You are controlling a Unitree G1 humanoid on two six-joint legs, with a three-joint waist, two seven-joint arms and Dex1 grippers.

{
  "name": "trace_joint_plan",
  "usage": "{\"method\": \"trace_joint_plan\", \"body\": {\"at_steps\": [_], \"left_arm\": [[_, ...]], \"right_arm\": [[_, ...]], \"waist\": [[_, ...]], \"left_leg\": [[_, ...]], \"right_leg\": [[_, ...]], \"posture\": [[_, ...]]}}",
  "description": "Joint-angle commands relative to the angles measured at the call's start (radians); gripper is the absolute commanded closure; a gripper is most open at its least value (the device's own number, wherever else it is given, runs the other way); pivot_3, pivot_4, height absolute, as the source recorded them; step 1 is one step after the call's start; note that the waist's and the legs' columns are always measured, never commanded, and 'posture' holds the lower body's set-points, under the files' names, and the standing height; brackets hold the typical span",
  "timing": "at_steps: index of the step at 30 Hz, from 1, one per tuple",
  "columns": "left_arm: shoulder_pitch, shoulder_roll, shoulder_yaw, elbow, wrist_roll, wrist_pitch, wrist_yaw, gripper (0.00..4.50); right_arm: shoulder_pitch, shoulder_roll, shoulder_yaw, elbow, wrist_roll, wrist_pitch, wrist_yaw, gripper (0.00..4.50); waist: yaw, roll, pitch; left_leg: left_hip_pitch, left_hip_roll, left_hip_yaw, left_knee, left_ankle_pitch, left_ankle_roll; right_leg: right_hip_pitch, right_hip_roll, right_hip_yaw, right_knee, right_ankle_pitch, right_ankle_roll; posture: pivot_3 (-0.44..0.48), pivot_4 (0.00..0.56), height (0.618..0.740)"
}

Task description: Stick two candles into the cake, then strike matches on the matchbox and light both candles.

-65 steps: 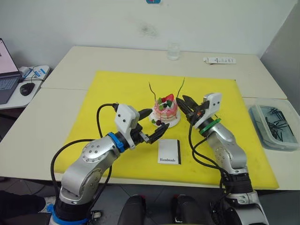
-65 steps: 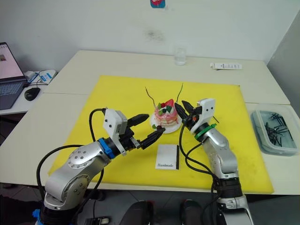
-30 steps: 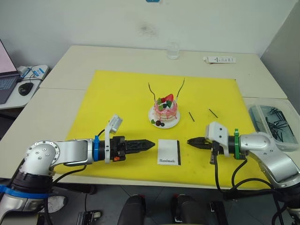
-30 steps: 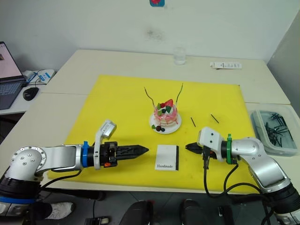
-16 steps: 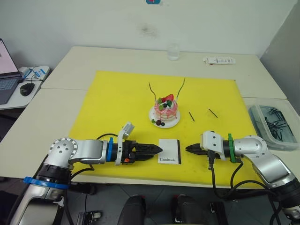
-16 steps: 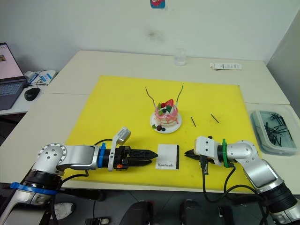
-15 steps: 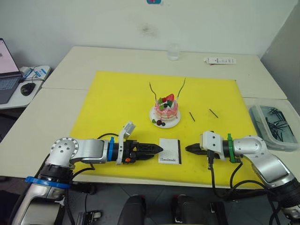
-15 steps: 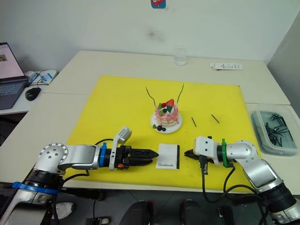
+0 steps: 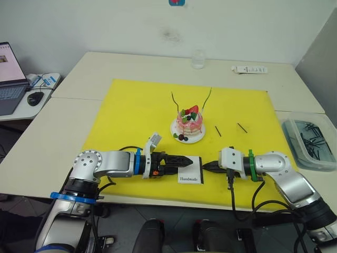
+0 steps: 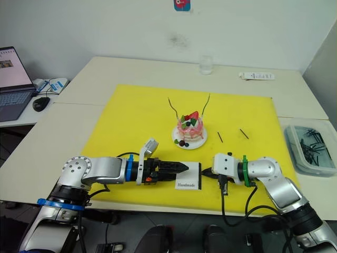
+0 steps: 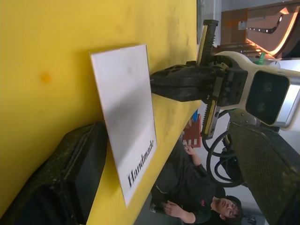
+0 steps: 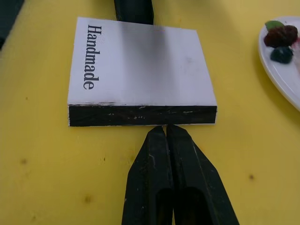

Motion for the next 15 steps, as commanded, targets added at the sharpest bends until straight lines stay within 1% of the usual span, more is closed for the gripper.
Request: {"method": "trace_joint_plan", "body": {"at_steps": [1,7,15], "left_arm": [[0.015,-0.027,0.011,-0.014,0.003,0.001,0.012,0.0],[0.056,-0.062,0.027,-0.051,0.003,-0.016,0.04,0.0],[0.099,-0.087,0.049,-0.102,0.003,-0.05,0.083,0.0]], "right_arm": [[-0.026,0.022,-0.003,-0.045,0.016,0.042,-0.011,4.43],[-0.03,0.048,-0.023,-0.078,0.041,0.121,-0.024,4.43],[0.006,-0.027,-0.054,-0.104,0.076,0.142,0.023,4.43]], "waist": [[0.001,0.0,0.0],[0.007,0.0,0.0],[0.011,0.0,0.0]], "left_leg": [[0.0,0.0,0.0,0.0,0.0,0.0],[0.0,0.0,0.0,0.0,0.0,0.0],[-0.001,0.0,0.0,0.0,0.0,0.0]], "right_leg": [[0.0,0.0,0.0,0.0,0.0,0.0],[0.0,0.0,0.0,0.0,0.0,0.0],[0.0,-0.001,0.0,-0.002,0.0,0.0]], "posture": [[0.0,0.15,0.74],[0.0,0.15,0.74],[0.0,0.15,0.74]]}}
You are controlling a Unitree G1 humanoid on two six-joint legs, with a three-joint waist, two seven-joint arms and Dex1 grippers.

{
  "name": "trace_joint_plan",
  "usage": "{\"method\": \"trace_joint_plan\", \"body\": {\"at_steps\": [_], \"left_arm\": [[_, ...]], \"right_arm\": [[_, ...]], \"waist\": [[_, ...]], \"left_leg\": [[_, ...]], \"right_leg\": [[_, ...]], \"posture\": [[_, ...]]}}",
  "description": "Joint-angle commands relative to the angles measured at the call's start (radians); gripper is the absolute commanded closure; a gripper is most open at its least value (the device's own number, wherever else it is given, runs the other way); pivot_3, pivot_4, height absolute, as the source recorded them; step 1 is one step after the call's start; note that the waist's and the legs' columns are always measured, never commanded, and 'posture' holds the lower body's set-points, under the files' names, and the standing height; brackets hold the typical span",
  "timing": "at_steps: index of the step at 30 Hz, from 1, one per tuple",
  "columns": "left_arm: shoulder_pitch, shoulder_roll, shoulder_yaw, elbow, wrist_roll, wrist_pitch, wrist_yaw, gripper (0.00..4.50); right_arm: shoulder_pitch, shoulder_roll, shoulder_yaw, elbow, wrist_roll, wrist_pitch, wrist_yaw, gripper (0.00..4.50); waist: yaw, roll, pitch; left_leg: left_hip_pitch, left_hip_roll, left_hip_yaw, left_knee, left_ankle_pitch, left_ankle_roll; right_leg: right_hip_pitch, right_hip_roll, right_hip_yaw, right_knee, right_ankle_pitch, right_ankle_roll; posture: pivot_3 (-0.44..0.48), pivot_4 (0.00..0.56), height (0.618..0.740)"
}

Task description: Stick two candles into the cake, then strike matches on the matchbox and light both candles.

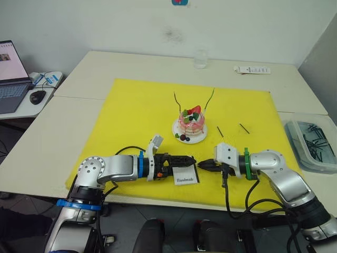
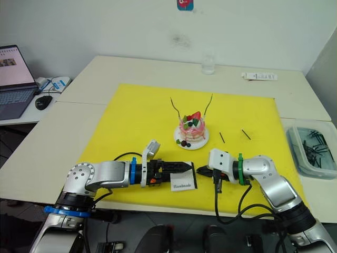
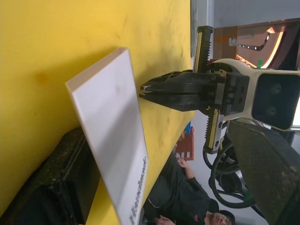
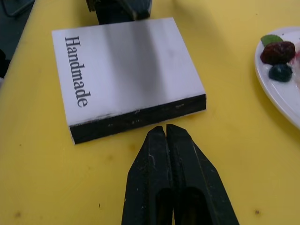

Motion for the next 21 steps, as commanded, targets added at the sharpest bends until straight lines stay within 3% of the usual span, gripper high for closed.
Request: {"method": "trace_joint_plan", "body": {"at_steps": [1,21], "left_arm": [[0.029,-0.015,-0.008,-0.04,0.003,-0.011,0.021,0.0],[0.076,-0.025,0.017,-0.102,0.003,-0.045,0.057,0.0]], "right_arm": [[0.005,-0.018,-0.022,-0.052,0.035,0.015,0.019,4.43],[-0.052,0.077,0.031,-0.026,0.054,0.095,0.016,4.43]], "waist": [[-0.001,0.0,0.0],[-0.001,0.0,0.0]], "left_leg": [[0.0,0.0,0.0,0.0,0.0,0.0],[0.0,0.0,0.0,0.0,0.0,0.0]], "right_leg": [[0.0,0.0,0.0,0.0,0.0,0.0],[0.0,0.0,0.0,0.0,0.0,0.0]], "posture": [[0.0,0.15,0.74],[0.0,0.15,0.74]]}}
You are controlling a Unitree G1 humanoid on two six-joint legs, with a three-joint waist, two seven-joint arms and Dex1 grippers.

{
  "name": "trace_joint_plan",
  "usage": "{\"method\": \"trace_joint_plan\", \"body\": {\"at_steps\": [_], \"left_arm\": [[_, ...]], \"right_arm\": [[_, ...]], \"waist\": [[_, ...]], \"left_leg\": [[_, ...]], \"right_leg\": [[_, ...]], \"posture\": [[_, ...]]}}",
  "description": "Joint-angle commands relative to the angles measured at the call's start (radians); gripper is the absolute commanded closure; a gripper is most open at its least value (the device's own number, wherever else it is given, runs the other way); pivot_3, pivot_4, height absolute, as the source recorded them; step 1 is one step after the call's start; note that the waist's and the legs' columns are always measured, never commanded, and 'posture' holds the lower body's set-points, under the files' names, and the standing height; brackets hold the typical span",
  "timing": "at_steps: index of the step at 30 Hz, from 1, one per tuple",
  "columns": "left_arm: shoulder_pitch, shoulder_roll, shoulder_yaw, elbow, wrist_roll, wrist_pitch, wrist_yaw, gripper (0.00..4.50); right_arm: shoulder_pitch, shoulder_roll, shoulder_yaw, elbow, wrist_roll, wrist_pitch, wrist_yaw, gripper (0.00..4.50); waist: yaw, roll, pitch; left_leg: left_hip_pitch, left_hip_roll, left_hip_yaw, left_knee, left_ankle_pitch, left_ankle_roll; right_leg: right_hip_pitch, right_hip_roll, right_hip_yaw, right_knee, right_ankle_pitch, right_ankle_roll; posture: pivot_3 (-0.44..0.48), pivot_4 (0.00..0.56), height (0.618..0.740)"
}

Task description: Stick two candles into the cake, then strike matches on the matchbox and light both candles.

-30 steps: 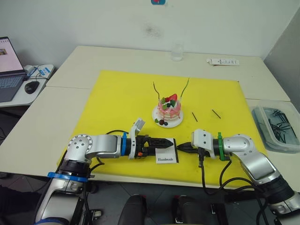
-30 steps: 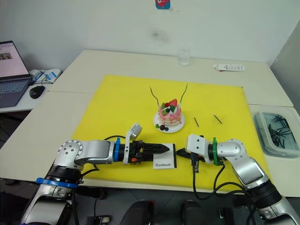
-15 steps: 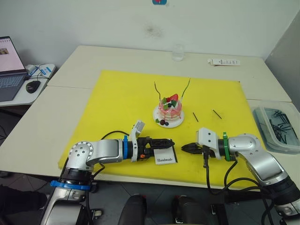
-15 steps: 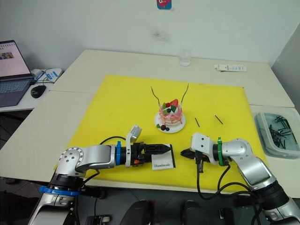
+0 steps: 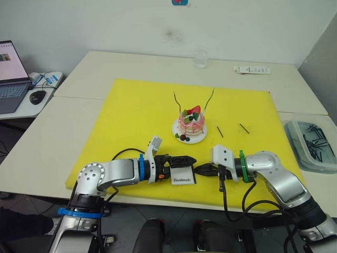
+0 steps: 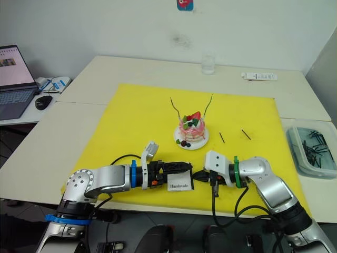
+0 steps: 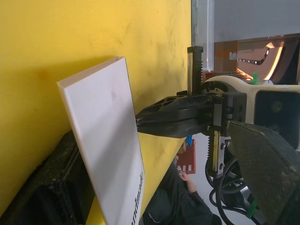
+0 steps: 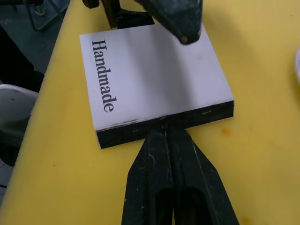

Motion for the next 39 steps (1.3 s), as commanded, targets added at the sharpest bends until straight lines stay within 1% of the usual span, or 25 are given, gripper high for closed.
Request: {"method": "trace_joint_plan", "body": {"at_steps": [1,5,11,12,14,15,16,17,18,19,28,29,34,36,39], "left_arm": [[0.015,0.004,-0.009,-0.017,0.003,0.002,0.01,0.0],[0.016,0.003,-0.011,-0.021,0.003,0.001,0.009,0.0],[0.026,0.023,-0.023,-0.031,0.003,0.001,0.008,0.0],[0.031,0.022,-0.023,-0.034,0.003,-0.008,0.017,0.3],[0.037,0.023,-0.024,-0.038,0.003,-0.017,0.025,0.6],[0.038,0.025,-0.025,-0.038,0.003,-0.018,0.025,0.89],[0.039,0.027,-0.025,-0.038,0.003,-0.018,0.024,0.94],[0.041,0.029,-0.025,-0.04,0.003,-0.017,0.022,1.32],[0.042,0.031,-0.026,-0.041,0.003,-0.017,0.022,1.39],[0.044,0.032,-0.026,-0.042,0.003,-0.017,0.022,1.63],[0.047,0.048,-0.031,-0.051,0.003,-0.017,0.008,4.39],[0.048,0.052,-0.03,-0.052,0.003,-0.017,0.005,4.45],[0.053,0.074,-0.018,-0.066,0.003,-0.014,-0.02,4.45],[0.05,0.1,0.005,-0.091,0.003,-0.004,-0.084,4.45],[0.048,0.165,0.064,-0.152,0.003,0.013,-0.247,4.45]], "right_arm": [[-0.013,0.004,-0.016,-0.018,0.024,0.01,-0.003,4.43],[-0.004,-0.005,-0.017,-0.013,0.019,0.0,-0.004,4.43],[-0.004,-0.042,-0.063,0.028,0.008,-0.028,-0.025,4.43],[-0.004,-0.047,-0.079,0.042,0.008,-0.03,-0.034,4.5],[-0.005,-0.051,-0.105,0.066,0.01,-0.034,-0.053,4.5],[-0.006,-0.051,-0.117,0.076,0.011,-0.034,-0.064,4.5],[-0.001,-0.053,-0.13,0.077,0.014,-0.029,-0.073,4.5],[0.005,-0.052,-0.141,0.071,0.02,-0.019,-0.082,4.5],[0.012,-0.048,-0.151,0.06,0.031,-0.004,-0.09,4.5],[0.016,-0.045,-0.157,0.05,0.039,0.008,-0.096,4.5],[0.025,-0.031,-0.166,0.021,0.046,0.033,-0.124,4.5],[0.024,-0.031,-0.167,0.02,0.047,0.035,-0.125,4.5],[0.023,-0.035,-0.184,0.014,0.064,0.045,-0.136,4.5],[0.028,-0.032,-0.212,0.003,0.086,0.061,-0.153,4.5],[0.043,-0.004,-0.266,-0.014,0.117,0.069,-0.204,4.5]], "waist": [[0.0,0.0,0.0],[0.0,0.0,0.0],[0.0,0.0,0.0],[0.0,0.0,0.0],[-0.001,0.0,0.0],[-0.001,0.0,0.0],[-0.001,0.0,0.0],[-0.001,0.0,0.0],[-0.001,0.0,0.0],[-0.001,0.0,0.0],[-0.001,0.0,0.0],[-0.001,0.0,0.0],[-0.002,0.0,0.0],[-0.003,0.0,0.0],[-0.003,0.0,0.0]], "left_leg": [[0.0,0.0,0.0,0.0,0.0,0.0],[0.0,0.0,0.0,0.0,0.0,0.0],[0.0,0.0,0.0,0.0,0.0,0.0],[0.0,0.0,0.0,0.0,0.0,0.0],[0.0,0.0,0.0,-0.001,0.0,0.0],[0.0,0.0,0.0,-0.001,0.0,0.0],[0.0,0.001,0.0,-0.001,0.0,0.0],[0.0,0.001,0.0,-0.001,0.0,0.0],[0.0,0.001,0.0,-0.001,0.0,0.0],[0.0,0.001,0.0,-0.002,0.0,0.0],[0.0,0.001,0.0,-0.002,0.0,0.0],[0.0,0.001,0.0,-0.002,0.0,0.0],[0.0,0.001,0.0,-0.002,0.0,0.0],[0.0,0.002,0.0,-0.002,0.0,0.0],[-0.001,0.002,0.0,-0.002,0.0,0.0]], "right_leg": [[0.0,0.0,0.0,0.0,0.0,0.0],[0.0,0.0,0.0,0.0,0.0,0.0],[0.0,0.0,0.0,0.0,0.0,0.0],[0.0,0.0,0.0,0.0,0.0,0.0],[0.0,0.0,0.0,0.0,0.0,-0.001],[0.0,0.0,0.0,0.0,0.0,-0.001],[0.0,0.0,0.0,0.0,-0.001,-0.001],[0.0,0.001,0.0,0.0,-0.001,-0.001],[-0.001,0.001,0.0,0.0,-0.001,-0.001],[-0.001,0.001,0.0,0.0,-0.001,-0.001],[-0.001,0.001,0.0,0.0,-0.001,-0.001],[-0.001,0.001,0.0,0.0,-0.001,-0.001],[-0.001,0.001,0.0,0.0,-0.001,-0.001],[-0.001,0.001,0.0,0.0,-0.001,-0.002],[-0.002,0.002,0.0,0.0,-0.001,-0.002]], "posture": [[0.0,0.15,0.74],[0.0,0.15,0.74],[0.0,0.15,0.74],[0.0,0.15,0.74],[0.0,0.15,0.74],[0.0,0.15,0.74],[0.0,0.15,0.74],[0.0,0.15,0.74],[0.0,0.15,0.74],[0.0,0.15,0.74],[0.0,0.15,0.74],[0.0,0.15,0.74],[0.0,0.15,0.74],[0.0,0.15,0.74],[0.0,0.15,0.74]]}}
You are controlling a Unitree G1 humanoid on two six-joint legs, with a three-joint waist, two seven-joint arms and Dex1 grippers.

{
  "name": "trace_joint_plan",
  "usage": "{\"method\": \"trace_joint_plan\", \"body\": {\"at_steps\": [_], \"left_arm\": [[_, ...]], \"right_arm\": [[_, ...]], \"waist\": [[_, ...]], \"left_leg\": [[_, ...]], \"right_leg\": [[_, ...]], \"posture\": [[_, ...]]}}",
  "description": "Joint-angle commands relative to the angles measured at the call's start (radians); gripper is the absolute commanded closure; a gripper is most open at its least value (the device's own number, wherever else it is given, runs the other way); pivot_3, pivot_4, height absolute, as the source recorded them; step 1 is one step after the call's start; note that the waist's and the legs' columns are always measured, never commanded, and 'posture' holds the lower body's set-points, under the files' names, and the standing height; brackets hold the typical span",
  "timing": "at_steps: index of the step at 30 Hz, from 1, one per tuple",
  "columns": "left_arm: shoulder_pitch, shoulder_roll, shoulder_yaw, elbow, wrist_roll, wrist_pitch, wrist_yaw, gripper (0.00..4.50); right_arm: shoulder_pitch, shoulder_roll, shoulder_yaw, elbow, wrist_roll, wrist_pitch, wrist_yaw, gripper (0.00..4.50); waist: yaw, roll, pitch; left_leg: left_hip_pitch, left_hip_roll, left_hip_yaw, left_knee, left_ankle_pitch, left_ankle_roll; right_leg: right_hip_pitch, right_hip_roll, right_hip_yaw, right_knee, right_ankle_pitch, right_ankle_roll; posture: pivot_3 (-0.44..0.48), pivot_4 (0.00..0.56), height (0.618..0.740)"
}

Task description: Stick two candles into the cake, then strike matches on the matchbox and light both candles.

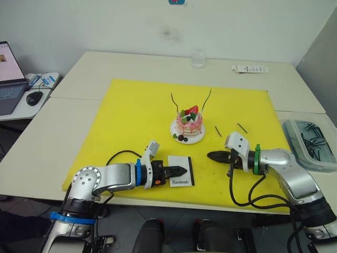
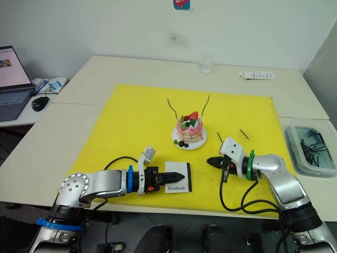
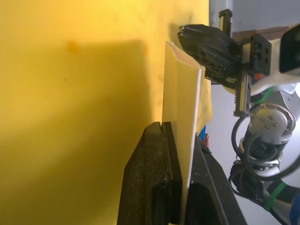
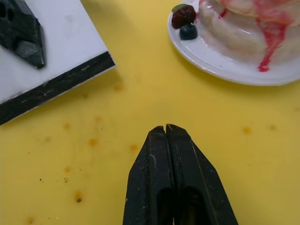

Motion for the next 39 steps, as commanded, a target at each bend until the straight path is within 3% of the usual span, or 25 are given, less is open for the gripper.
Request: {"method": "trace_joint_plan", "body": {"at_steps": [1,5,8,12,18,25,39], "left_arm": [[-0.001,0.074,0.087,-0.096,-0.01,0.017,-0.19,4.45],[0.015,0.138,0.164,-0.184,-0.01,-0.025,-0.337,4.45],[0.04,0.127,0.219,-0.304,0.13,-0.103,-0.433,4.5],[0.098,0.075,0.223,-0.381,0.307,-0.221,-0.485,4.5],[0.151,0.006,0.21,-0.425,0.344,-0.306,-0.458,4.5],[0.169,-0.014,0.192,-0.452,0.347,-0.345,-0.431,4.5],[0.174,-0.008,0.171,-0.469,0.329,-0.37,-0.405,4.5]], "right_arm": [[0.009,0.036,-0.088,-0.054,0.046,-0.004,-0.069,4.5],[0.012,0.116,-0.153,-0.06,0.057,0.011,-0.192,4.5],[0.0,0.178,-0.176,-0.034,0.032,-0.007,-0.299,3.9],[-0.01,0.221,-0.137,0.018,-0.036,-0.059,-0.377,2.57],[-0.05,0.293,-0.12,0.144,-0.112,-0.122,-0.494,2.57],[-0.11,0.347,-0.121,0.267,-0.137,-0.136,-0.567,2.57],[-0.087,0.393,-0.088,0.268,-0.171,-0.075,-0.627,2.57]], "waist": [[0.0,0.0,0.0],[-0.001,0.0,0.0],[-0.002,0.0,0.0],[-0.002,0.0,0.0],[-0.004,0.0,0.0],[-0.009,0.0,0.0],[-0.016,0.0,0.0]], "left_leg": [[0.0,0.0,0.0,0.0,0.0,0.0],[0.0,0.0,0.0,-0.001,0.0,0.0],[0.0,0.0,0.0,-0.001,-0.001,-0.001],[-0.001,0.0,0.001,-0.002,-0.001,-0.001],[-0.001,0.001,0.001,-0.002,-0.001,-0.001],[-0.001,0.0,0.001,-0.002,-0.001,-0.001],[-0.001,0.001,0.0,-0.002,-0.001,-0.001]], "right_leg": [[0.0,0.0,0.0,0.0,-0.001,-0.002],[0.0,0.0,0.0,0.0,-0.004,-0.007],[0.0,0.0,0.0,0.0,-0.004,-0.007],[0.0,0.0,0.001,-0.001,-0.004,-0.007],[-0.001,0.0,0.001,-0.001,-0.004,-0.007],[-0.001,0.001,0.001,-0.001,-0.001,-0.002],[-0.001,0.002,0.001,0.0,-0.001,-0.002]], "posture": [[0.0,0.15,0.74],[0.0,0.15,0.74],[0.0,0.15,0.74],[0.0,0.15,0.74],[0.0,0.15,0.74],[0.0,0.15,0.74],[0.0,0.15,0.74]]}}
